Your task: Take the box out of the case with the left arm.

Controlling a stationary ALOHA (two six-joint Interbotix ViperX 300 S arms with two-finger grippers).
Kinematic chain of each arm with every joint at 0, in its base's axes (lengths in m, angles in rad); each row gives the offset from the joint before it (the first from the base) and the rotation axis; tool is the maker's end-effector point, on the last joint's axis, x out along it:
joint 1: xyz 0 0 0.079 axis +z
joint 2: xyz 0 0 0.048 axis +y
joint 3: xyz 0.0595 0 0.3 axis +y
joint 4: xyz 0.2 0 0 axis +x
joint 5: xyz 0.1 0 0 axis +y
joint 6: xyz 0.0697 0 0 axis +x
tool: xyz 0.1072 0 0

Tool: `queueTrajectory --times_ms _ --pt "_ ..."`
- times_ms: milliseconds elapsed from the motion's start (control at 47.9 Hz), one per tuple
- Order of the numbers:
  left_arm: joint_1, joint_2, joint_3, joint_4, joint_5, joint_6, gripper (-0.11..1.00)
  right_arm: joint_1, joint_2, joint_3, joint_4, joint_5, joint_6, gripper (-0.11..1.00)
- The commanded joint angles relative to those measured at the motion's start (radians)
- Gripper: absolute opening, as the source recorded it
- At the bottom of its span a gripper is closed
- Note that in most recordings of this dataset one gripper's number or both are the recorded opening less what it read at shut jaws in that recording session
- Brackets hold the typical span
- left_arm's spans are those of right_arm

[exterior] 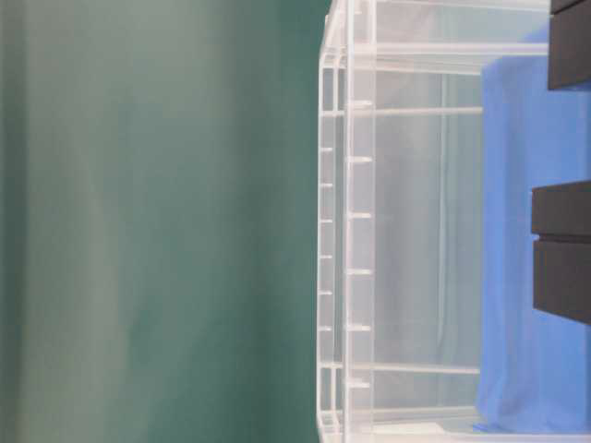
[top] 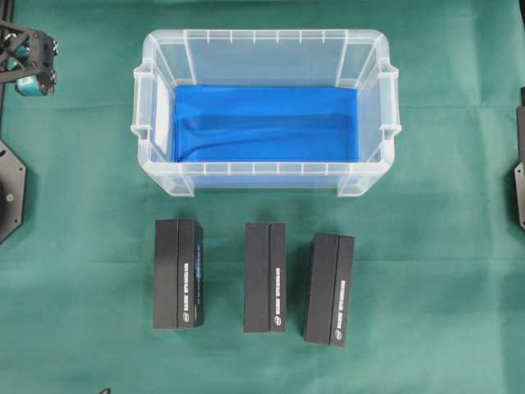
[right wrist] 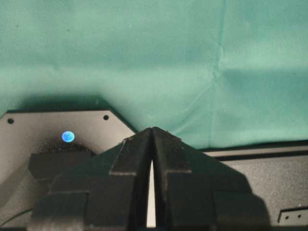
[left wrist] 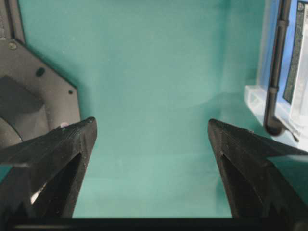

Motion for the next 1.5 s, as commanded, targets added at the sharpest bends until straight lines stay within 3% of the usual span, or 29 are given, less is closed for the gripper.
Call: queueTrajectory --times_ms 0,1482 --pt "0.008 -0.002 -0.021 -0.002 0.0 0.003 0.92 -0.002 0.003 -0.025 0.002 0.002 0.002 0.07" --pt "0.009 0.034 -0.044 -0.014 -0.037 -0.003 0.92 -0.002 0.003 -0.025 0.002 0.0 0.002 0.07"
